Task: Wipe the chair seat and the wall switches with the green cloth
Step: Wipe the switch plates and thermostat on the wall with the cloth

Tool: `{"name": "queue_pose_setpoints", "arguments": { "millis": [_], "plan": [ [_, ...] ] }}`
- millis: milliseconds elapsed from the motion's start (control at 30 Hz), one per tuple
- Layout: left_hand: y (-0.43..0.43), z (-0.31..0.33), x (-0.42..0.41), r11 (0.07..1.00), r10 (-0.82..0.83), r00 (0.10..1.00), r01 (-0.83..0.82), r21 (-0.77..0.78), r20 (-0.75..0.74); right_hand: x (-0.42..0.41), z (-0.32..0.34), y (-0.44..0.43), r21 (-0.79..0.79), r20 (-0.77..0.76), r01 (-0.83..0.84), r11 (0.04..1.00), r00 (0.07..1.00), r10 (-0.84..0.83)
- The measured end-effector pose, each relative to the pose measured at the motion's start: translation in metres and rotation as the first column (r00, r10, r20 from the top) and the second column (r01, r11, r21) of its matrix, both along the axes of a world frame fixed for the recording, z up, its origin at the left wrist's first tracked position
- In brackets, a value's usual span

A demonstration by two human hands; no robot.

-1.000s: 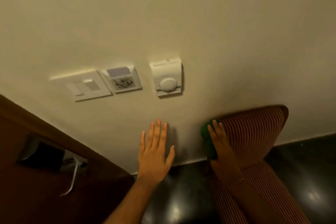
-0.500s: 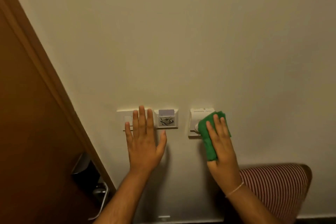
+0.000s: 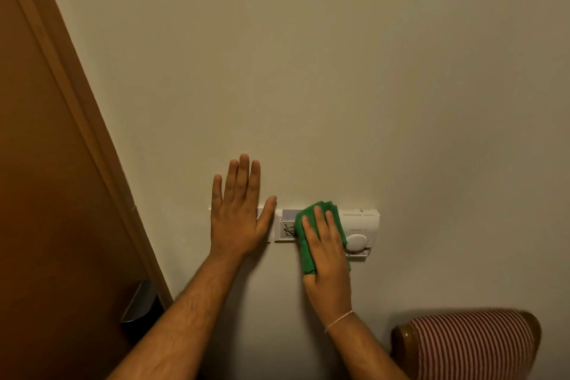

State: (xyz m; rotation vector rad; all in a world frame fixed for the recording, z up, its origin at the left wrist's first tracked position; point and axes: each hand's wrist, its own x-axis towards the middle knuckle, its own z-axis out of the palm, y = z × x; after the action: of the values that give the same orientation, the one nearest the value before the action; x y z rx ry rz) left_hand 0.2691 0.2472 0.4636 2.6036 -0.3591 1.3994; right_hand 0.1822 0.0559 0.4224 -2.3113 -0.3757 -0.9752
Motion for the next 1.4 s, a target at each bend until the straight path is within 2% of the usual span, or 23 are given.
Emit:
{"name": "queue_pose_setpoints", "arguments": {
  "millis": [233, 400, 467, 633, 867, 1033, 1233, 1400],
  "plan": [
    [0.002, -0.008, 0.012, 1.0, -0.008, 0.999, 0.008, -0.004, 0.051, 0.009, -0.038, -0.003, -0.066, -0.05, 0.072, 0.995, 0.996, -0.075],
    [0.004, -0.009, 0.014, 1.0, -0.004, 0.998, 0.003, 0.005, 0.058, 0.006, -0.06, 0.006, -0.003, -0.202, 0.073, 0.997, 0.977, -0.072],
    [0.003, -0.011, 0.015, 1.0, 0.003, 0.998, -0.004, 0.012, 0.06, 0.005, -0.062, 0.008, 0.05, -0.217, 0.065, 0.997, 0.975, -0.053],
    [0.003, -0.011, 0.016, 1.0, 0.014, 0.998, -0.016, 0.024, 0.067, 0.017, -0.049, 0.014, 0.143, -0.073, 0.066, 0.988, 0.996, -0.056],
    [0.004, -0.013, 0.017, 1.0, 0.012, 0.998, -0.012, 0.014, 0.055, 0.012, -0.07, 0.021, 0.118, -0.042, 0.111, 0.987, 0.993, -0.107],
    [0.003, -0.012, 0.018, 0.999, 0.024, 0.998, -0.025, 0.02, 0.059, 0.023, -0.054, 0.023, 0.148, 0.022, 0.102, 0.984, 0.994, -0.106],
    [0.005, -0.013, 0.019, 1.0, 0.016, 0.998, -0.017, 0.015, 0.053, 0.014, -0.071, 0.026, 0.159, -0.05, 0.129, 0.979, 0.991, -0.122],
    [0.004, -0.012, 0.019, 1.0, 0.024, 0.998, -0.025, 0.019, 0.054, 0.019, -0.055, 0.027, 0.179, -0.011, 0.126, 0.976, 0.992, -0.126]
  ]
}}
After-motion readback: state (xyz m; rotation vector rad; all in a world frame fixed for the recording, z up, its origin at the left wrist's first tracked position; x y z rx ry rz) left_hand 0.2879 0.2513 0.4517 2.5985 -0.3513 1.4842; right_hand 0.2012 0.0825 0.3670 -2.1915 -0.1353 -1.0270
